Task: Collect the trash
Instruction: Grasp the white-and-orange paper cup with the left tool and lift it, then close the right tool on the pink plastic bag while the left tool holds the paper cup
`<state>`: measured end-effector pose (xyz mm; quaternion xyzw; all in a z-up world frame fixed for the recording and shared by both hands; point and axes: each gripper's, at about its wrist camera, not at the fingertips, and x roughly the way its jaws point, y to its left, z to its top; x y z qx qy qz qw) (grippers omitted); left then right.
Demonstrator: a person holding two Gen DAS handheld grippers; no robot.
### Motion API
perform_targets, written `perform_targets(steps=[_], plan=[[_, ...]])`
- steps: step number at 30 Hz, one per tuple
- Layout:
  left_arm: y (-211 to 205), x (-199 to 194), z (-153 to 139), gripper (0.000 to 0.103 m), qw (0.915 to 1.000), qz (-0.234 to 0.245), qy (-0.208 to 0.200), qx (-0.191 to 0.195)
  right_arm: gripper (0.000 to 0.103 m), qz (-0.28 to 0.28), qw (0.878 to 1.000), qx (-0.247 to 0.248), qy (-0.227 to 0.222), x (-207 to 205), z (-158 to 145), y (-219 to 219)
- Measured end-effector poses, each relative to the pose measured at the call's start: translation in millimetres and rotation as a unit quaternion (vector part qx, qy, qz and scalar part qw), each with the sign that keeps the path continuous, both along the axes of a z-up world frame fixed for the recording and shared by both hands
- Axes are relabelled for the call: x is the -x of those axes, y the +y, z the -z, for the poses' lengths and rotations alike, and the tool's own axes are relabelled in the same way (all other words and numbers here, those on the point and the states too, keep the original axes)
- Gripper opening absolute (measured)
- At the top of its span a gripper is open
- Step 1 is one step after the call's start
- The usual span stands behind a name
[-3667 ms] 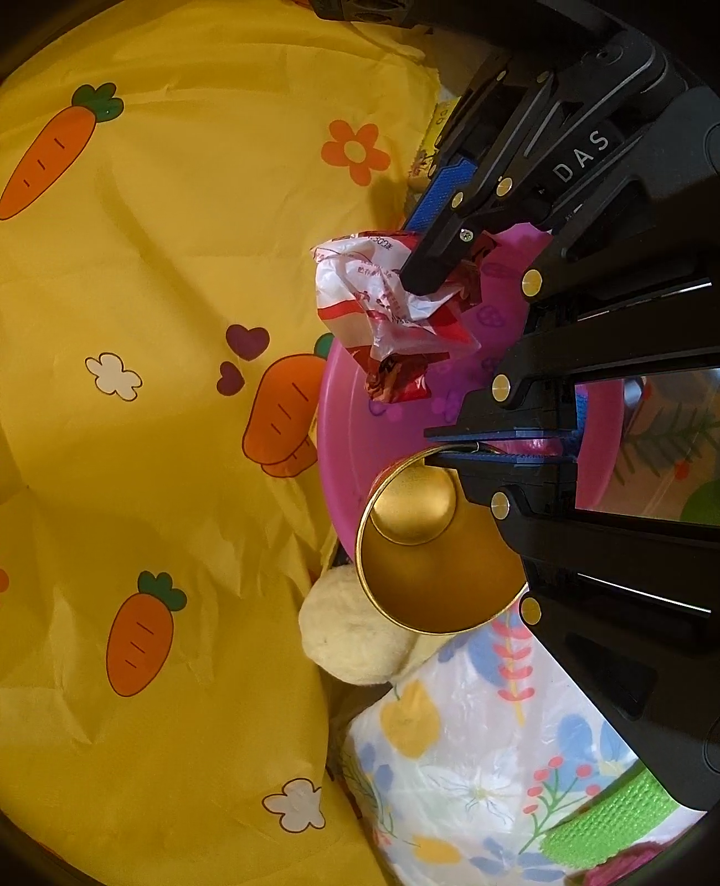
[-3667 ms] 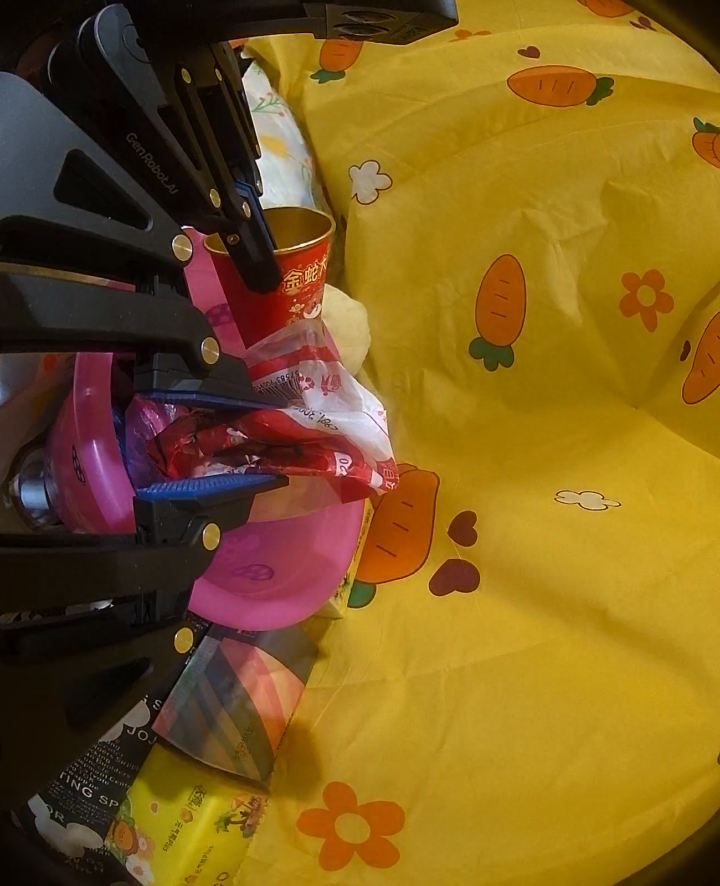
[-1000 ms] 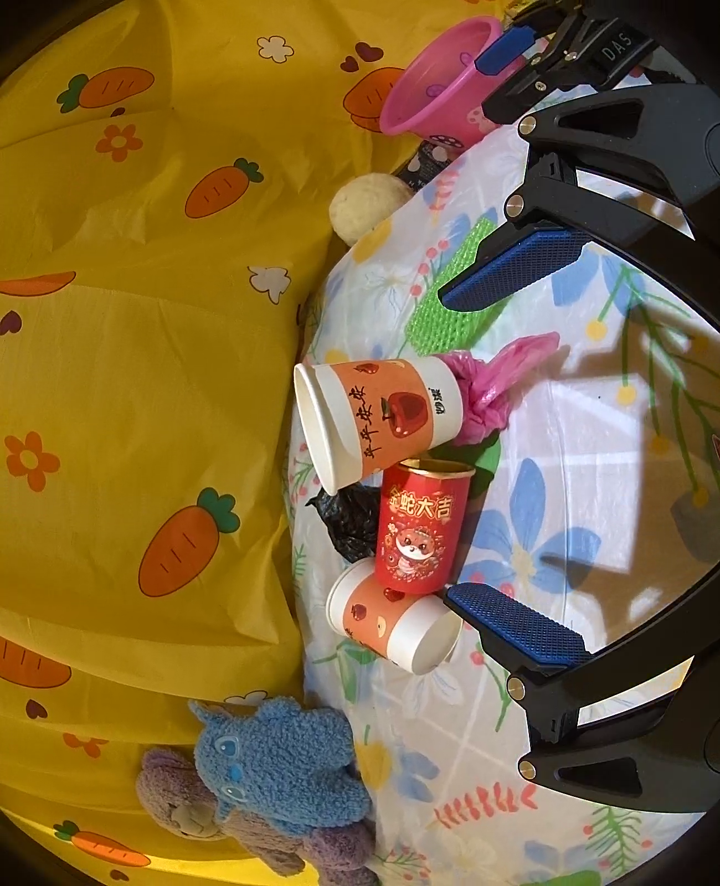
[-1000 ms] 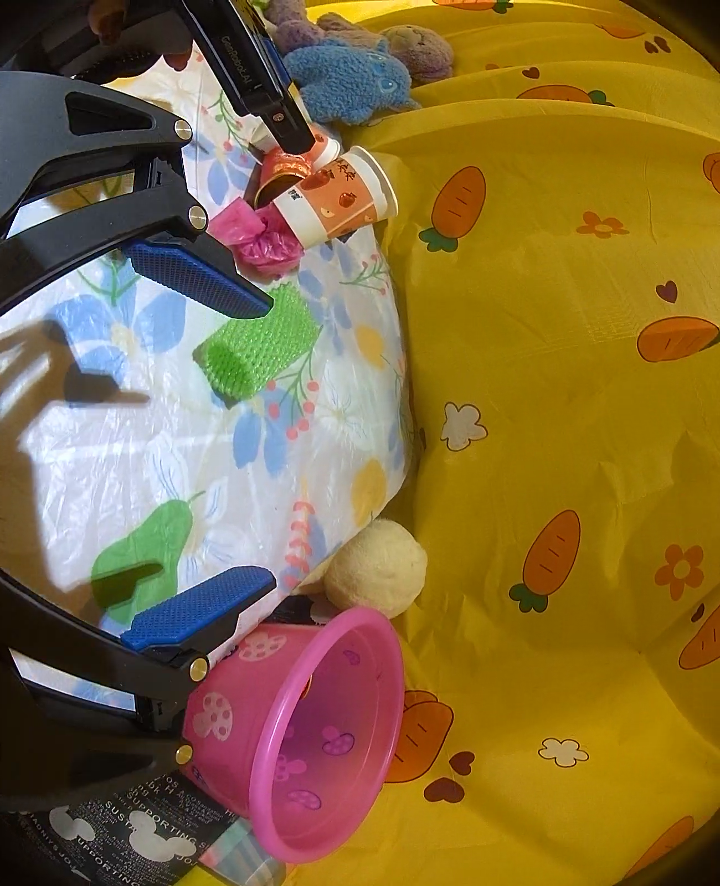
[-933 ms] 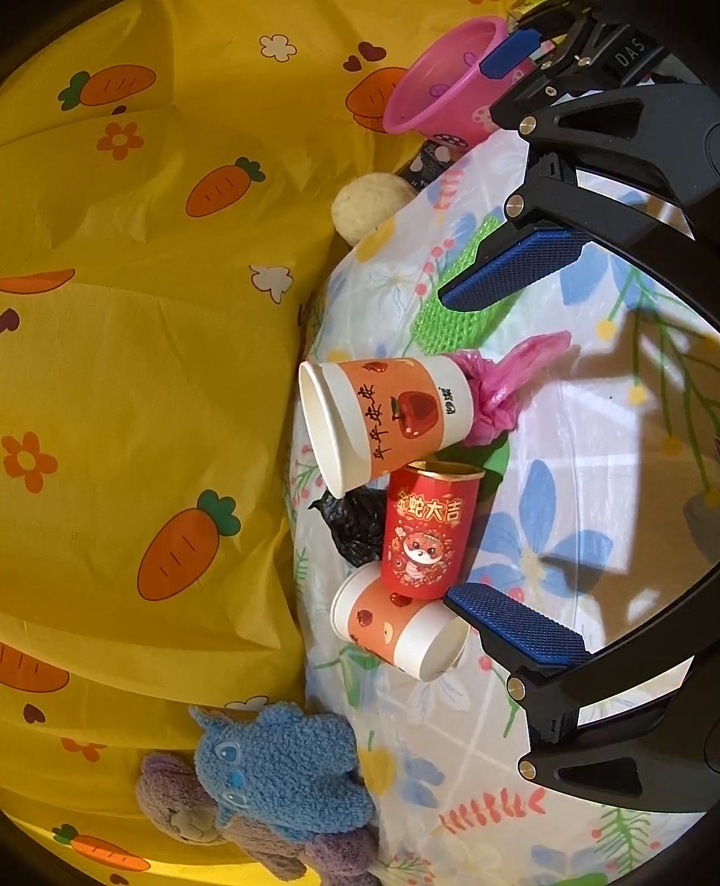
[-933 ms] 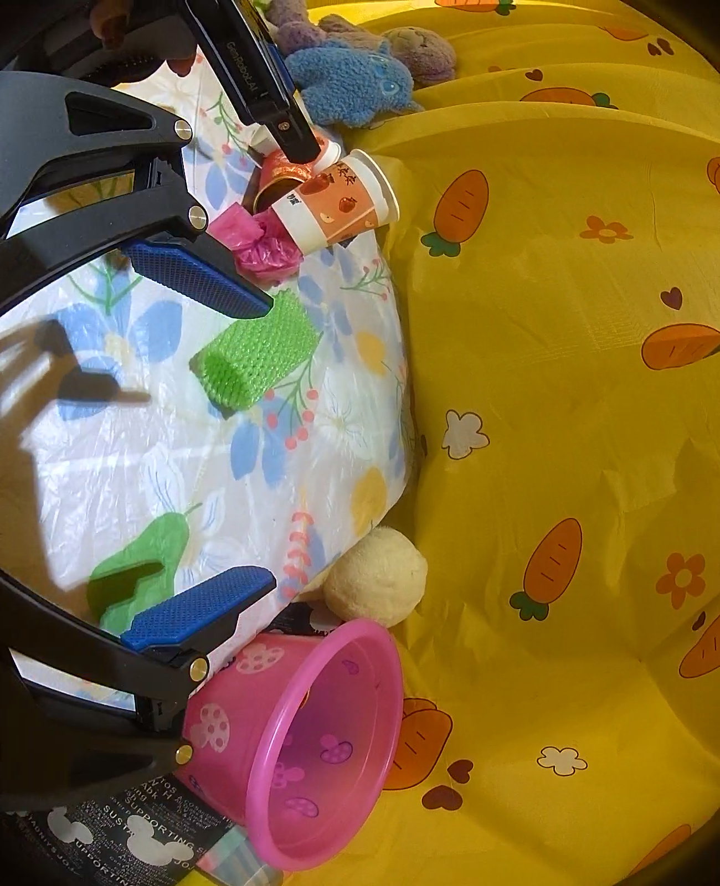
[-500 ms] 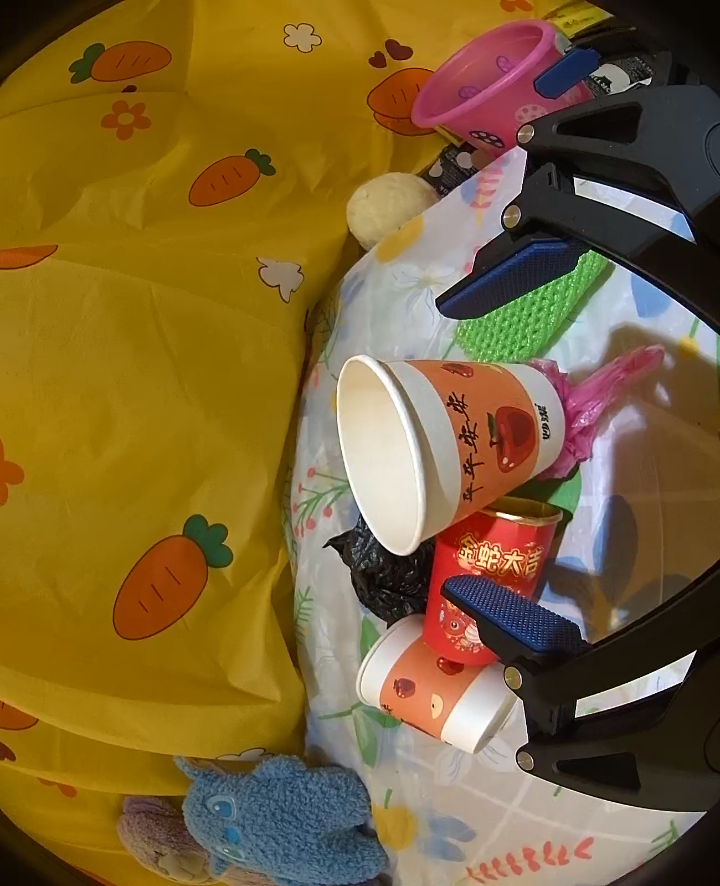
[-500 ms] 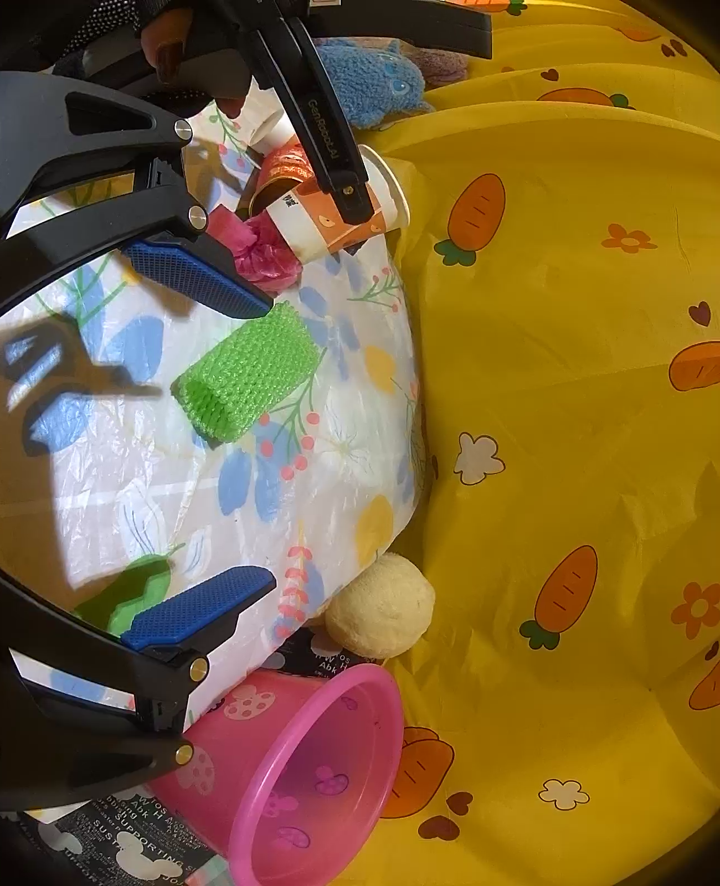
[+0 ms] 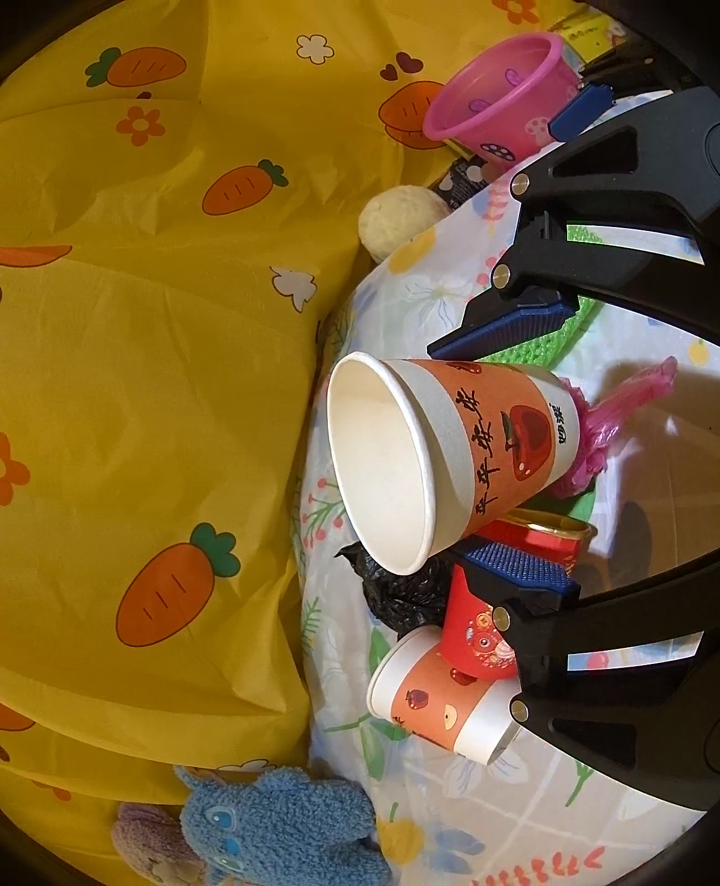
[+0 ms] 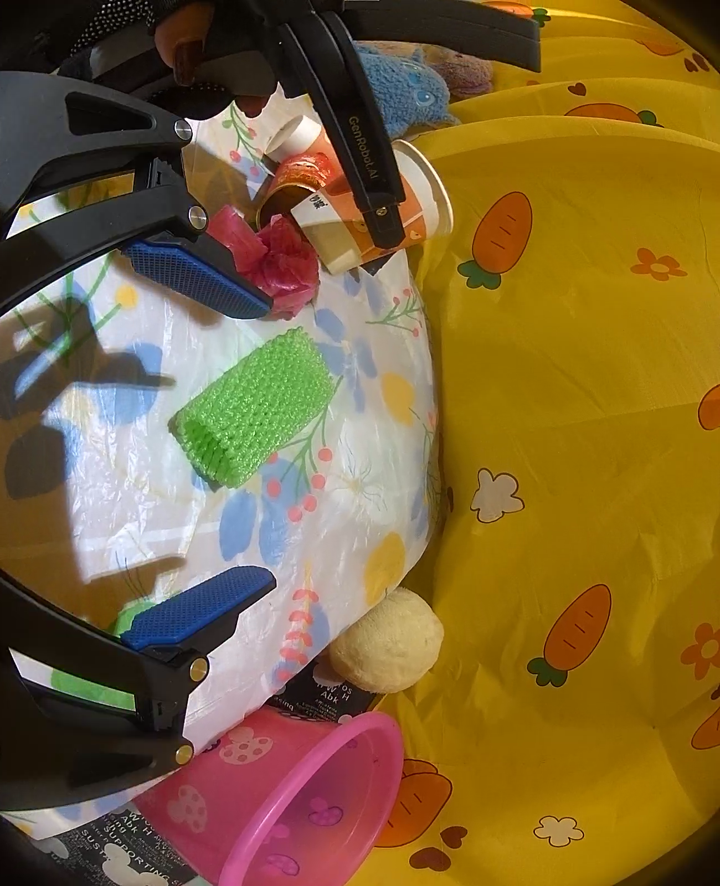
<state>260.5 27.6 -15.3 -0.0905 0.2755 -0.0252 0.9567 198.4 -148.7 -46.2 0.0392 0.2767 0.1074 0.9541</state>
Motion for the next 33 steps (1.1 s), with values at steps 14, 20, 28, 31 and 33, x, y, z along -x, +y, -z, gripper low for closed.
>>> perform_targets(steps=[14, 20, 28, 31, 33], plan=[[37, 58, -23, 0.062, 0.9957, -0.073, -0.032, -0.048, 0.087, -0.07, 0.997, 0.011, 0.007, 12, 0, 46], [60, 66, -17, 0.062, 0.9937, -0.099, -0.029, -0.044, 0.076, -0.101, 0.994, 0.02, 0.03, 9, 7, 75], [70, 71, -8, 0.062, 0.9936, -0.104, -0.026, -0.035, 0.057, -0.114, 0.991, 0.018, 0.067, -8, 15, 96], [71, 71, -6, 0.062, 0.9943, -0.1, -0.023, -0.028, 0.052, -0.115, 0.99, 0.024, 0.072, -10, 17, 100], [70, 72, -5, 0.062, 0.9947, -0.097, -0.023, -0.026, 0.049, -0.116, 0.99, 0.027, 0.074, -11, 18, 101]])
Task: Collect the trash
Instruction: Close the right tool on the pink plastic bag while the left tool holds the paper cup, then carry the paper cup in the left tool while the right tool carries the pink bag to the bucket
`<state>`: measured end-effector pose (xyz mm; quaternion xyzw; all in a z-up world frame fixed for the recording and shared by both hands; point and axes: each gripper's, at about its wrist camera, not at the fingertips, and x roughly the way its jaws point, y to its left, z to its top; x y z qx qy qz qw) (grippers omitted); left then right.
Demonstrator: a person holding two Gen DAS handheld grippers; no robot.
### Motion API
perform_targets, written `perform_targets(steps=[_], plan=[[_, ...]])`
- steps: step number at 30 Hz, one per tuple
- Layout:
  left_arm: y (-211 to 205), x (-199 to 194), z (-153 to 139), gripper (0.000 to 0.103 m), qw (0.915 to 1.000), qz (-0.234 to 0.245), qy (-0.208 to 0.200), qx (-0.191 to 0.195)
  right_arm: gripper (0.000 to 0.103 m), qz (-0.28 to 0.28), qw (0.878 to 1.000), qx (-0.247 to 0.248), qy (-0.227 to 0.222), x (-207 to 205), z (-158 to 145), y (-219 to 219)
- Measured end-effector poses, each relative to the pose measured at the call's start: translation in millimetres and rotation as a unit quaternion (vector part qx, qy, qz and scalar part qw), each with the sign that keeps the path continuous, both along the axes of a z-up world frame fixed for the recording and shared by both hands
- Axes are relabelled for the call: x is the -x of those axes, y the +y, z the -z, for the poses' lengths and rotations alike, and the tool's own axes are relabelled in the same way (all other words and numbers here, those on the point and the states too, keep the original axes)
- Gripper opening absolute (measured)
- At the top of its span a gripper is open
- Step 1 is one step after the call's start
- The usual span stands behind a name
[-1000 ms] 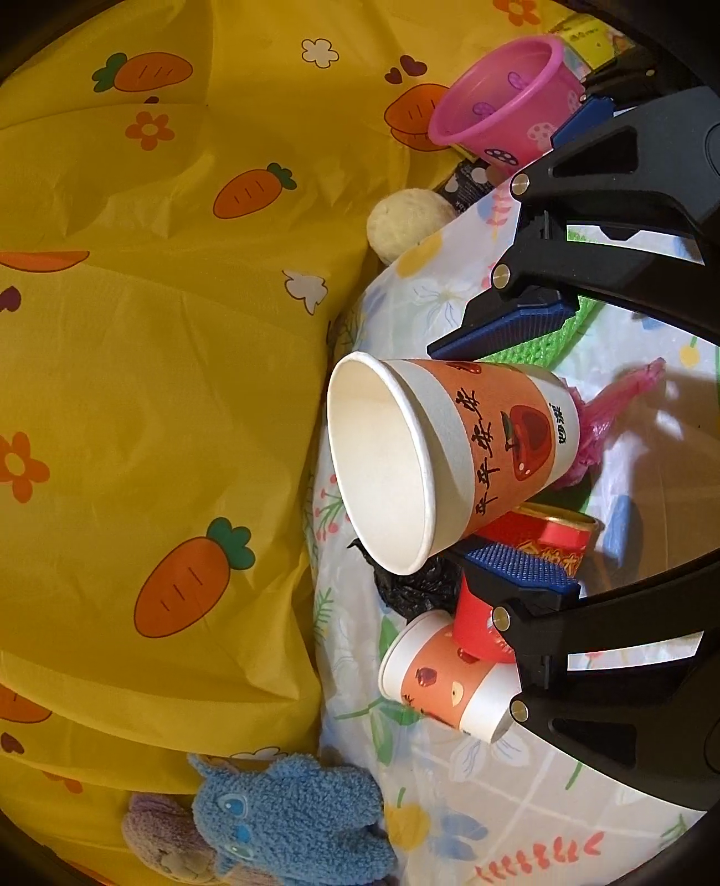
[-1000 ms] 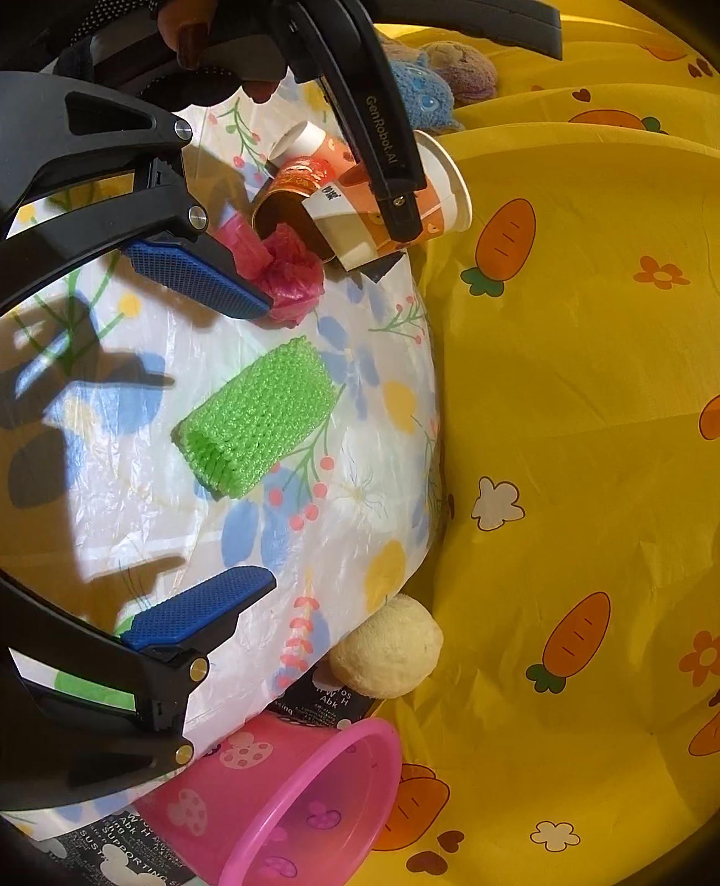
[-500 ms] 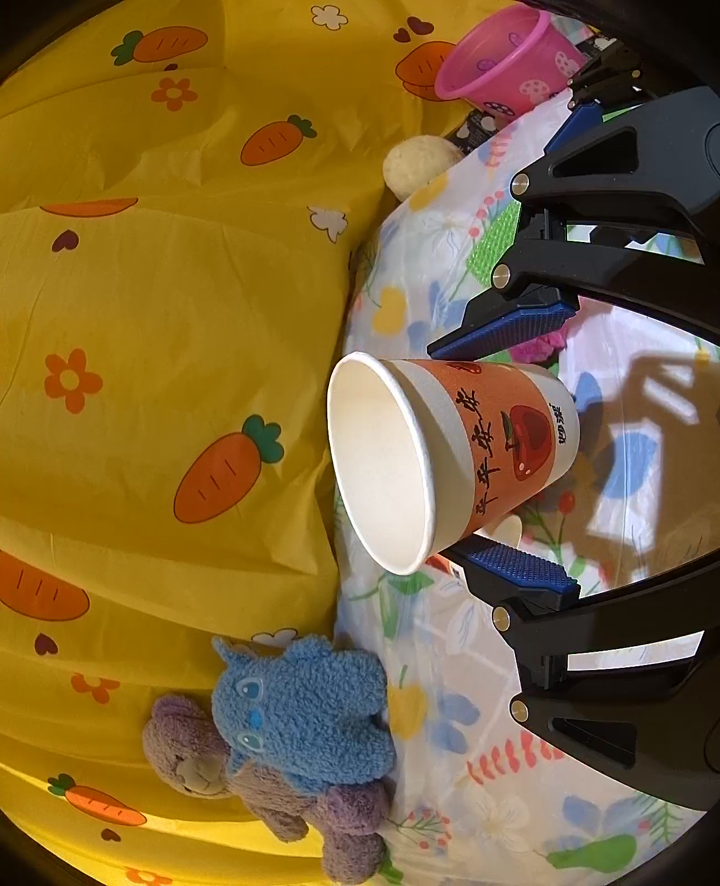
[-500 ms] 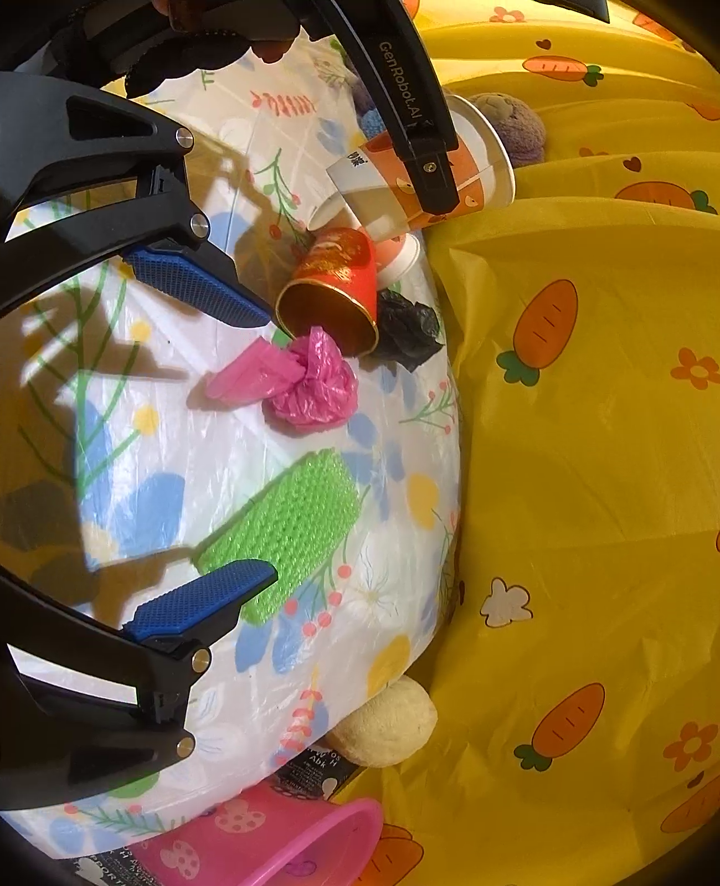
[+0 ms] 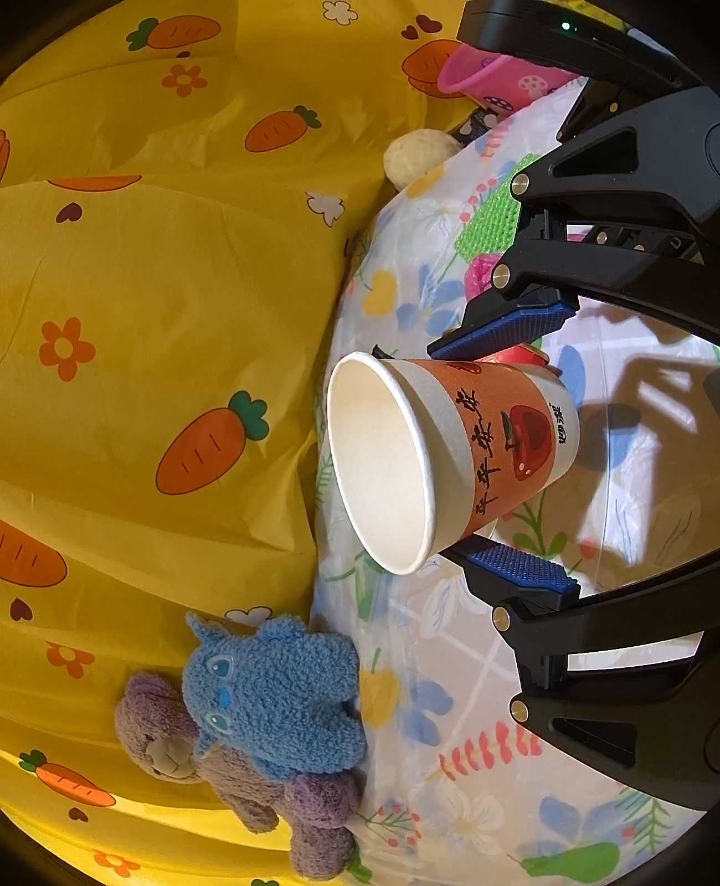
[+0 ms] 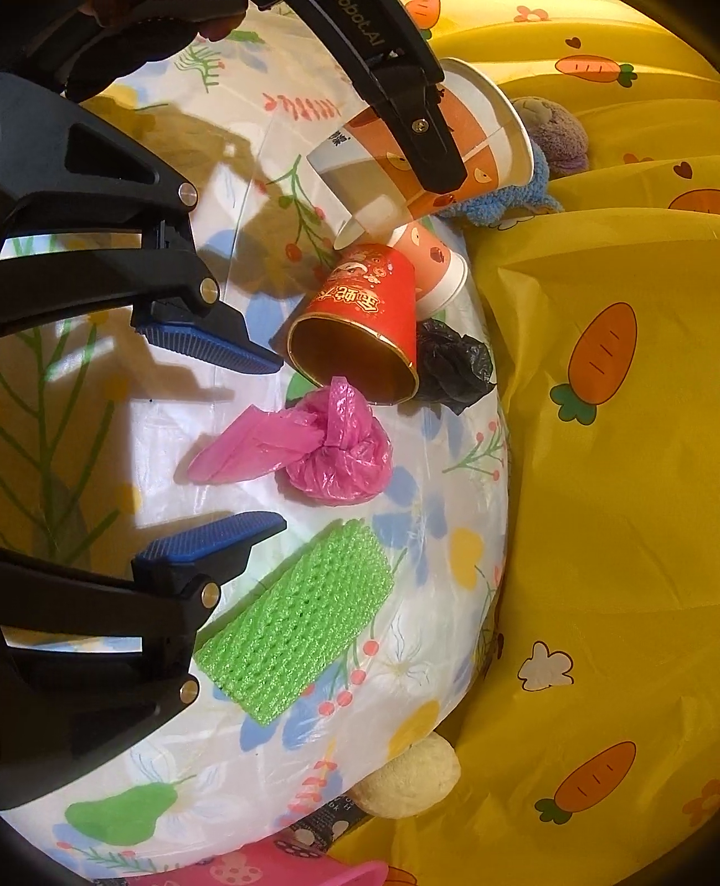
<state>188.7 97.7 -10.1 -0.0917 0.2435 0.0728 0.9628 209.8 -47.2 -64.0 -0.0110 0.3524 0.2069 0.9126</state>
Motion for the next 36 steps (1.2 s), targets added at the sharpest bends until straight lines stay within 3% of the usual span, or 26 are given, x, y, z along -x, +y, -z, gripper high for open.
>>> perform_targets(steps=[4, 8, 13, 36], plan=[[-3, 0, 1, 0.062, 1.0, 0.007, 0.001, 0.0, 0.037, -0.004, 1.0, 0.008, 0.005, -3, 2, 3], [-6, 0, 2, 0.062, 0.9999, 0.011, 0.002, -0.003, 0.019, -0.01, 1.0, 0.009, 0.008, -4, 3, 4], [-7, 0, 2, 0.062, 0.9999, 0.012, 0.002, -0.005, 0.006, -0.015, 1.0, 0.006, 0.004, -3, 2, 4], [-22, 1, 5, 0.062, 0.9992, 0.035, 0.0, -0.02, 0.002, 0.016, 0.997, -0.034, -0.068, 33, -32, -47]])
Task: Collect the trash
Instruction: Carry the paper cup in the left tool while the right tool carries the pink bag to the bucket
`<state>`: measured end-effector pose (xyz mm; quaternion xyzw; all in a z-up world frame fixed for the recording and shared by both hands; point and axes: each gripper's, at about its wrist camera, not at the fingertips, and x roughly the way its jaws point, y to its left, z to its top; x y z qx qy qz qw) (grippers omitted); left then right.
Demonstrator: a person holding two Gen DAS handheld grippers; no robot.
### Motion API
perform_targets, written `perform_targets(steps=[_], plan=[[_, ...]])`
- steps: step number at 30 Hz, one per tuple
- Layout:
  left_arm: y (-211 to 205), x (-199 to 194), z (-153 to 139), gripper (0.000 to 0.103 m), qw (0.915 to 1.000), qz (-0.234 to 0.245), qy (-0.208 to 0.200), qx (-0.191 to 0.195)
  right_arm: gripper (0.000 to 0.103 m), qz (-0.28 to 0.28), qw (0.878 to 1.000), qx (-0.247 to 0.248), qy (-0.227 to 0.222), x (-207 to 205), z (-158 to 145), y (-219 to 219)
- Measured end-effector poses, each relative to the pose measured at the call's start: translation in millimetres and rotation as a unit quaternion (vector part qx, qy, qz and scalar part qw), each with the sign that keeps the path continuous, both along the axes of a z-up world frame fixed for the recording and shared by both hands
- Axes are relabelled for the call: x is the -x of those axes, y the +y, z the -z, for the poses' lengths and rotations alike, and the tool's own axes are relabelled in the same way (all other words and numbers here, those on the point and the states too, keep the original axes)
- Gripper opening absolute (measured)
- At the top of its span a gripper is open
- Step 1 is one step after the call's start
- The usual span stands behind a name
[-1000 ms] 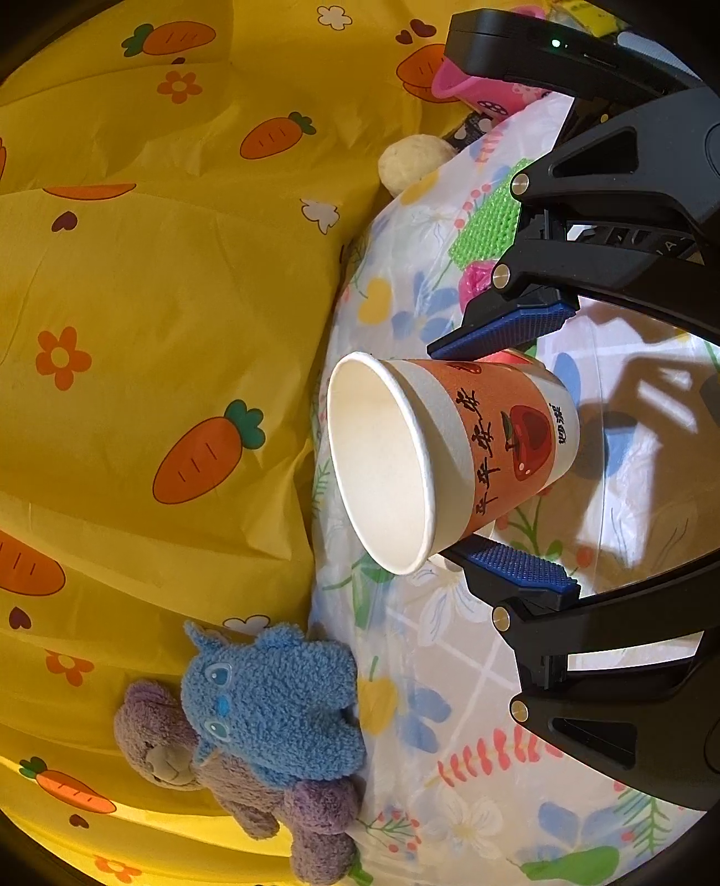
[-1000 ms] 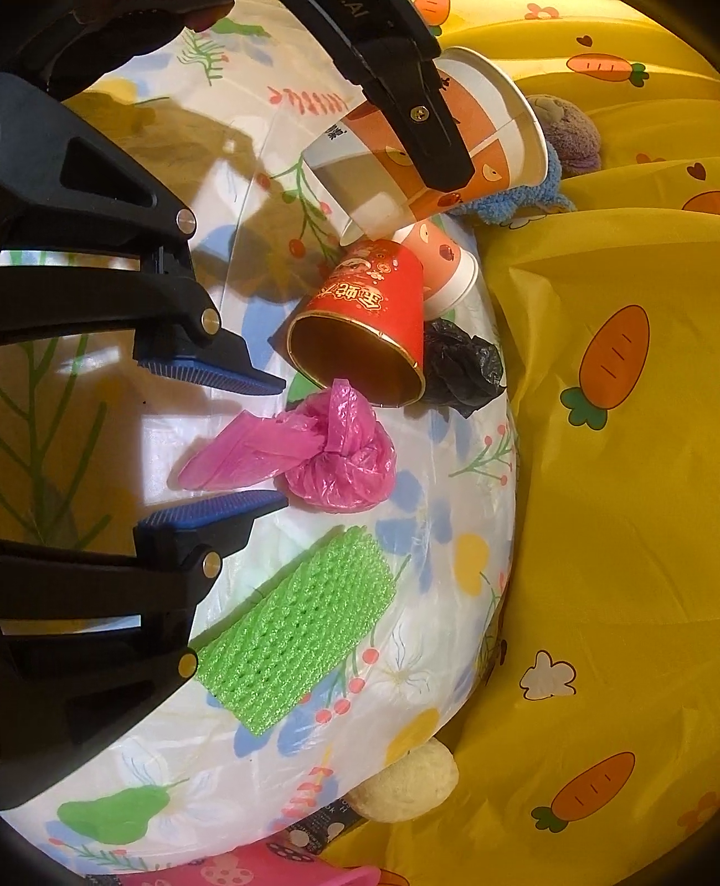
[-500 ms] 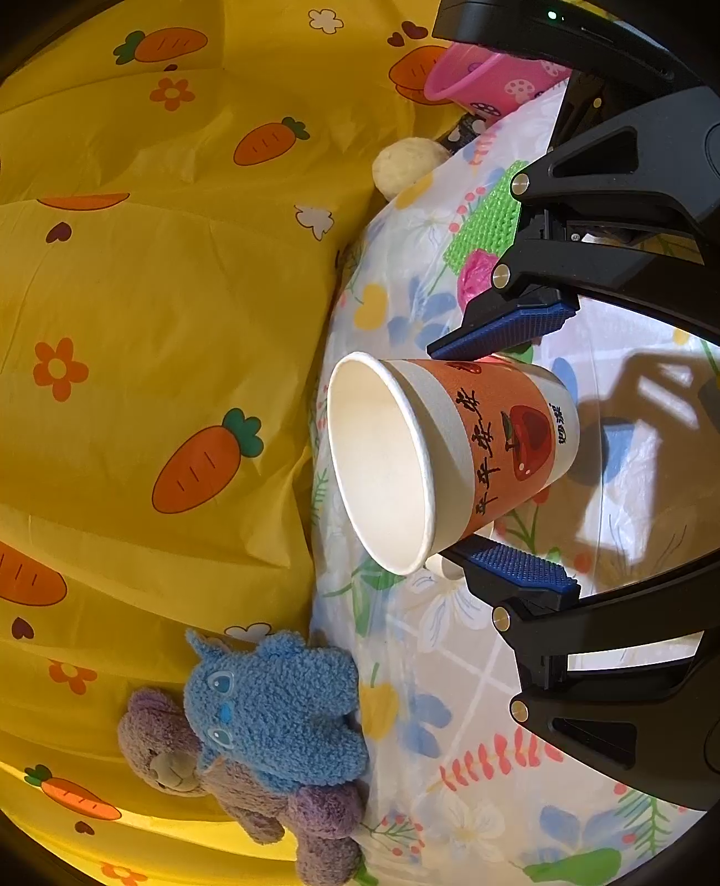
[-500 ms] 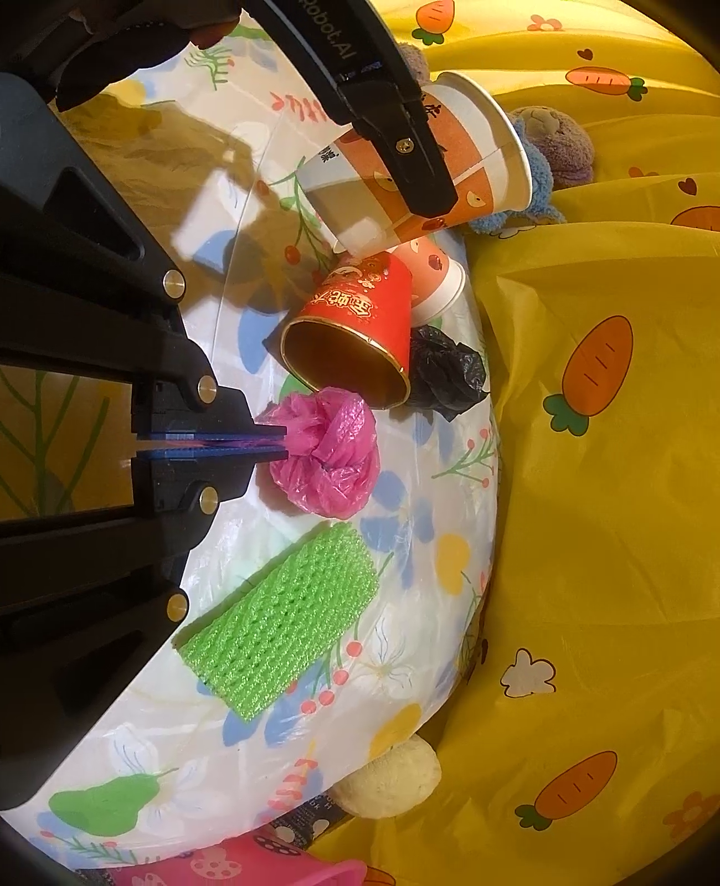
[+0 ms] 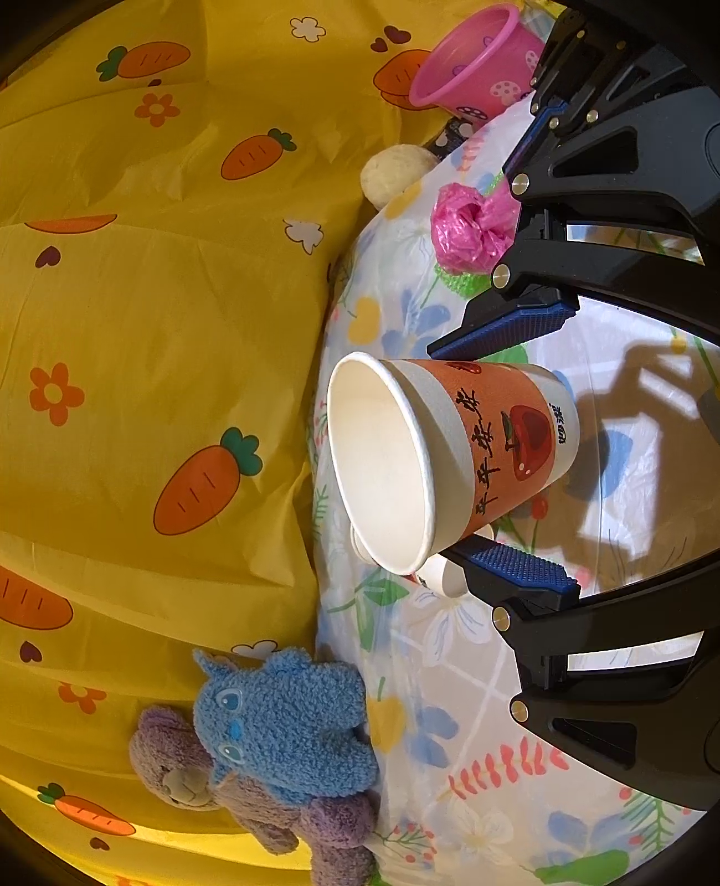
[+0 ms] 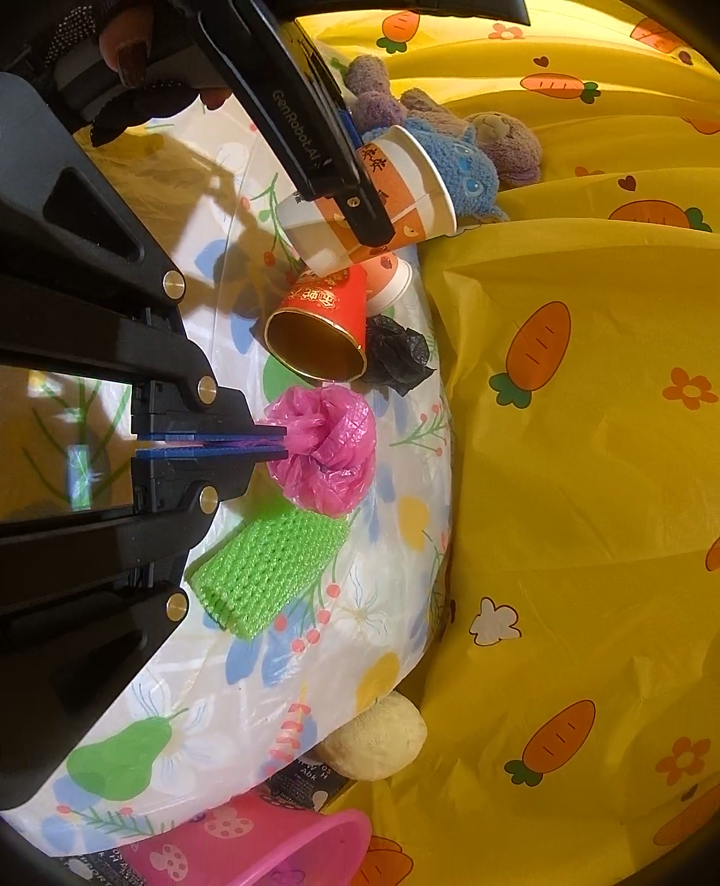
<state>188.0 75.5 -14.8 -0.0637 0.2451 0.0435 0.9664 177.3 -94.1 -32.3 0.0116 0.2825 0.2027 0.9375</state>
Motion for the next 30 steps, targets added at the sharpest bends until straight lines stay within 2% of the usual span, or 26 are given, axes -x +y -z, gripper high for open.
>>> perform_targets(steps=[17, 23, 30], plan=[[-49, 29, -20, 0.062, 0.997, 0.076, -0.015, -0.001, 0.002, 0.033, 0.998, -0.021, -0.043, 34, -25, -65], [-86, 36, -31, 0.062, 0.993, 0.116, -0.02, -0.006, 0.002, 0.059, 0.996, -0.029, -0.058, 43, -35, -96], [-148, 38, -45, 0.062, 0.9834, 0.178, -0.029, -0.017, 0.002, 0.102, 0.991, -0.037, -0.072, 50, -42, -144]])
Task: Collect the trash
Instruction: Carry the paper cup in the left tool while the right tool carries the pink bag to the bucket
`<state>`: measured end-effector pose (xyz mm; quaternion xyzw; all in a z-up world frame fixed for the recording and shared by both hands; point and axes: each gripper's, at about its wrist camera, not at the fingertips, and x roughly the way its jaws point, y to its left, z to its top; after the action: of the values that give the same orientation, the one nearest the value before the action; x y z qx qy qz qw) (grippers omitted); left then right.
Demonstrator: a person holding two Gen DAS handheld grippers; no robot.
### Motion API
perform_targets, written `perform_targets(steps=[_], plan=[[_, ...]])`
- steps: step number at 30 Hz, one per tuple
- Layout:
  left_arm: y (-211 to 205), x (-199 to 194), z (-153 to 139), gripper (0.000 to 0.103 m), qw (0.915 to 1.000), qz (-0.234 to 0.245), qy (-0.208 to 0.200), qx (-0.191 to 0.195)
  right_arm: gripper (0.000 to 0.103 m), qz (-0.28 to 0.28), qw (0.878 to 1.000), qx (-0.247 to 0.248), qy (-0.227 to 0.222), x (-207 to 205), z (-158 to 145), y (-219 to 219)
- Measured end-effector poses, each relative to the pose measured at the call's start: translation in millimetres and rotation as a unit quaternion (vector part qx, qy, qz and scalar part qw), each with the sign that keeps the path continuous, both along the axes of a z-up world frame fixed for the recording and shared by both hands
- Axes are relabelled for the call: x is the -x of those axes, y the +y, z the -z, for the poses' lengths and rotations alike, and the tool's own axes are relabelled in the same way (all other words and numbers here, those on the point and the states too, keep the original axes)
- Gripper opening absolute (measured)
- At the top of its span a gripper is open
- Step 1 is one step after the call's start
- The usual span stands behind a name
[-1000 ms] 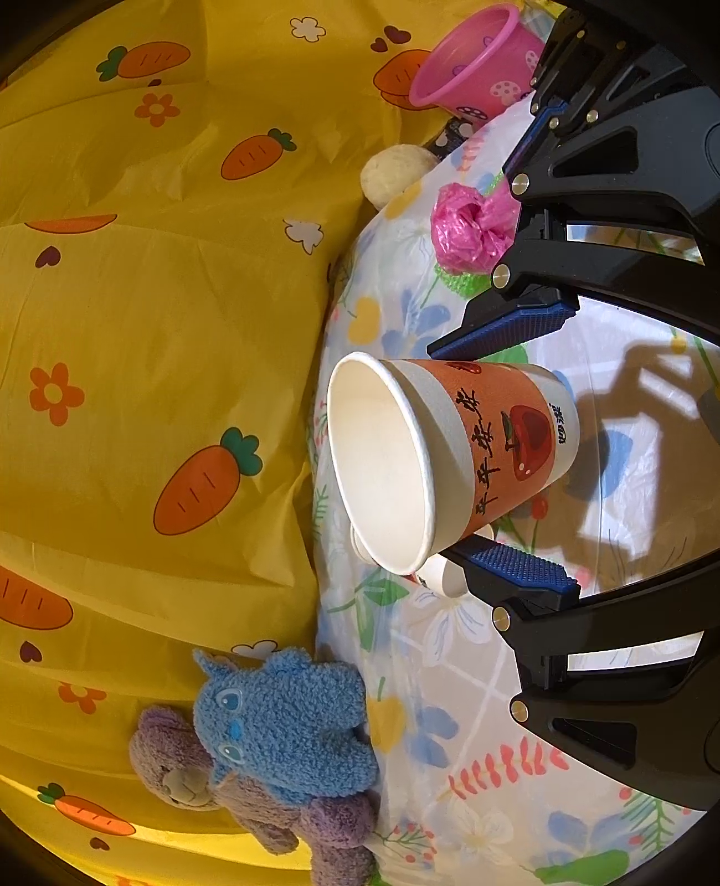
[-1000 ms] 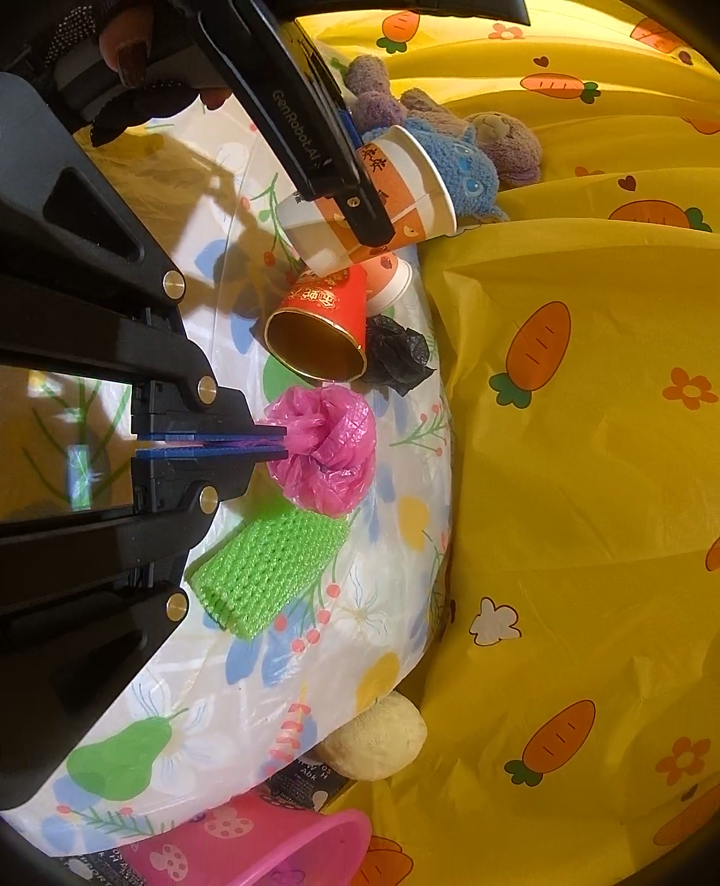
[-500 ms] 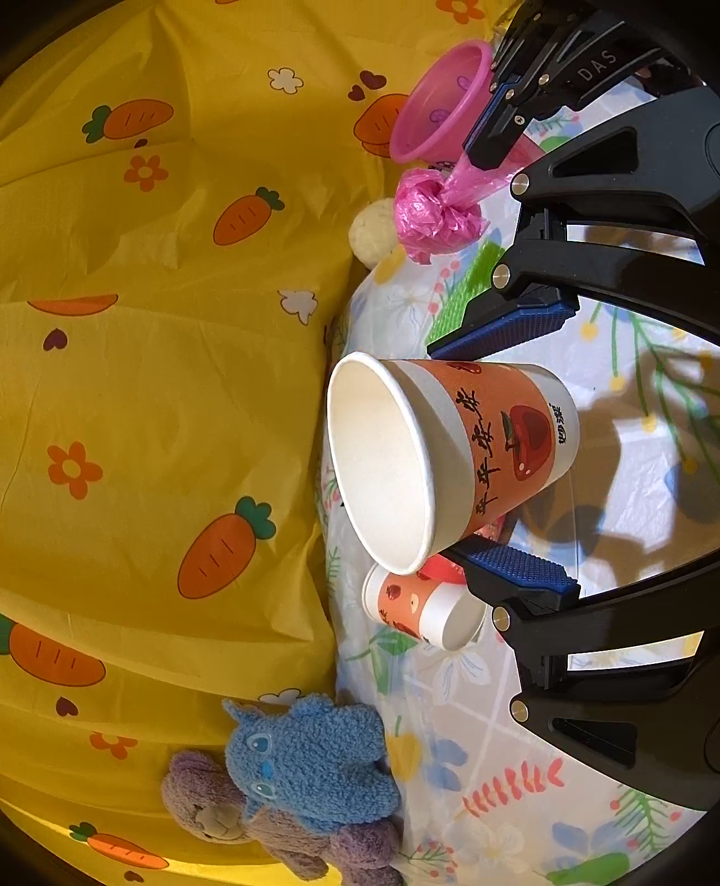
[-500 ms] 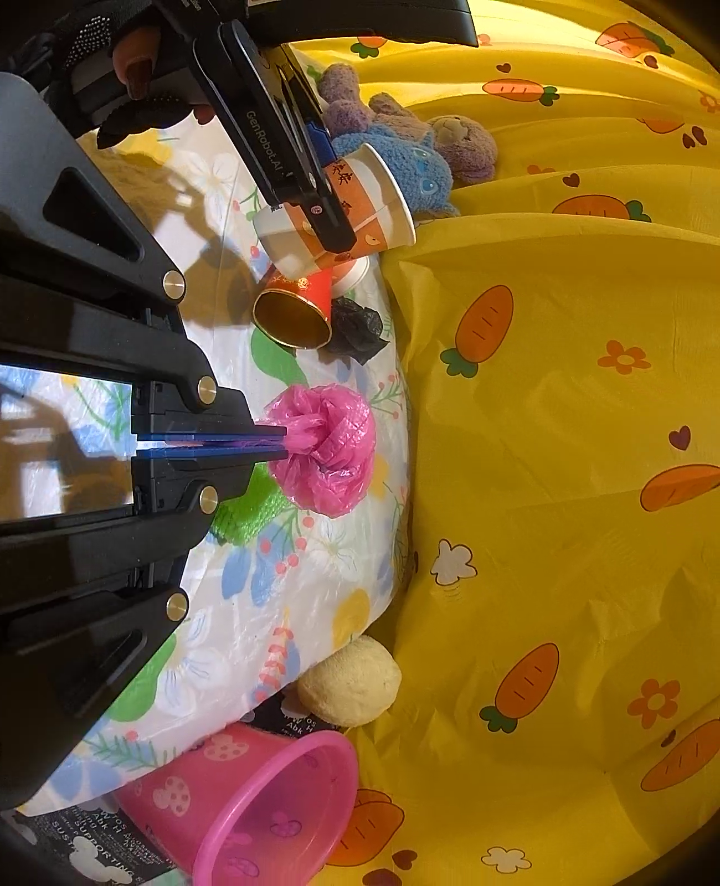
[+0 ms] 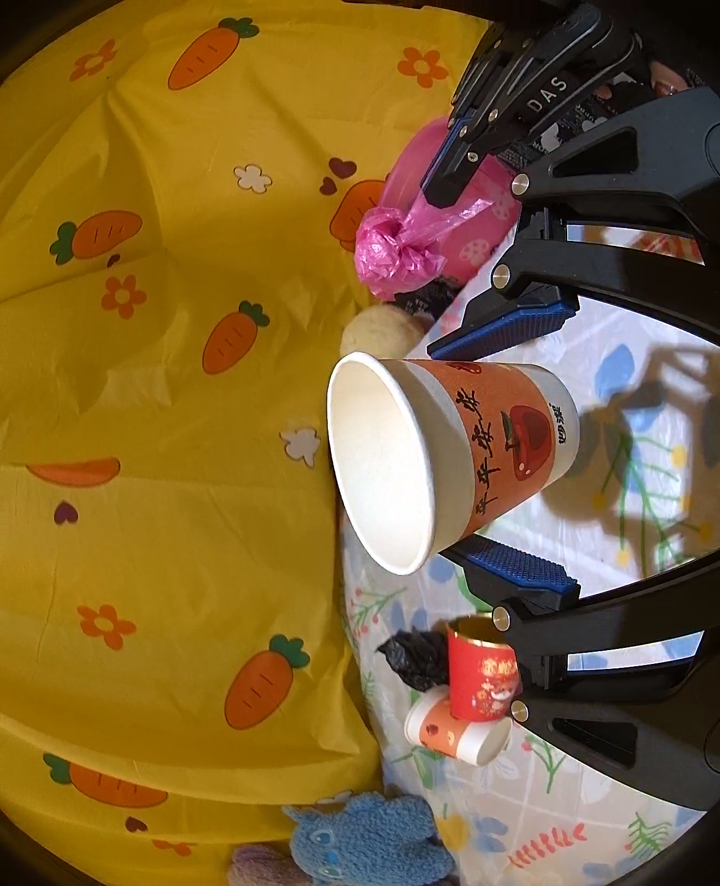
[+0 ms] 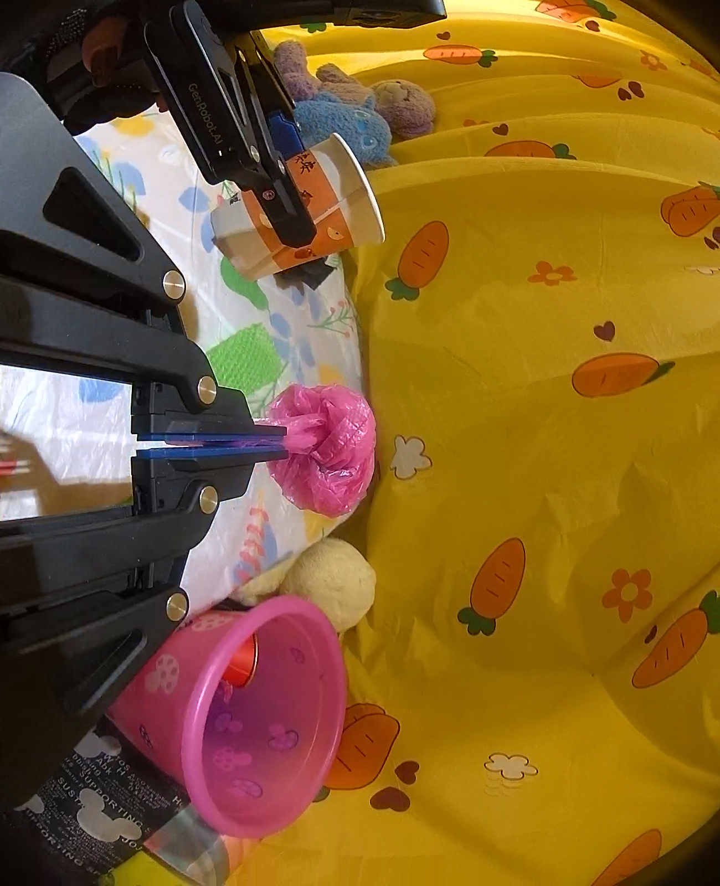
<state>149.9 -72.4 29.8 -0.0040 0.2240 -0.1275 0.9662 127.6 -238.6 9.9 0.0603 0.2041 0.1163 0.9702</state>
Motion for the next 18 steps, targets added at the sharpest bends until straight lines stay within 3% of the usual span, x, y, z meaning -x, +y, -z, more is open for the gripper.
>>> perform_targets(steps=[8, 18], plan=[[-80, -14, -10, 0.062, 0.9965, 0.083, -0.004, 0.002, 0.002, 0.078, 0.997, -0.016, -0.002, -1, 0, -72], [-167, -49, 1, 0.062, 0.9872, 0.159, 0.008, 0.002, 0.002, 0.156, 0.987, -0.031, 0.01, -13, 15, -142]])
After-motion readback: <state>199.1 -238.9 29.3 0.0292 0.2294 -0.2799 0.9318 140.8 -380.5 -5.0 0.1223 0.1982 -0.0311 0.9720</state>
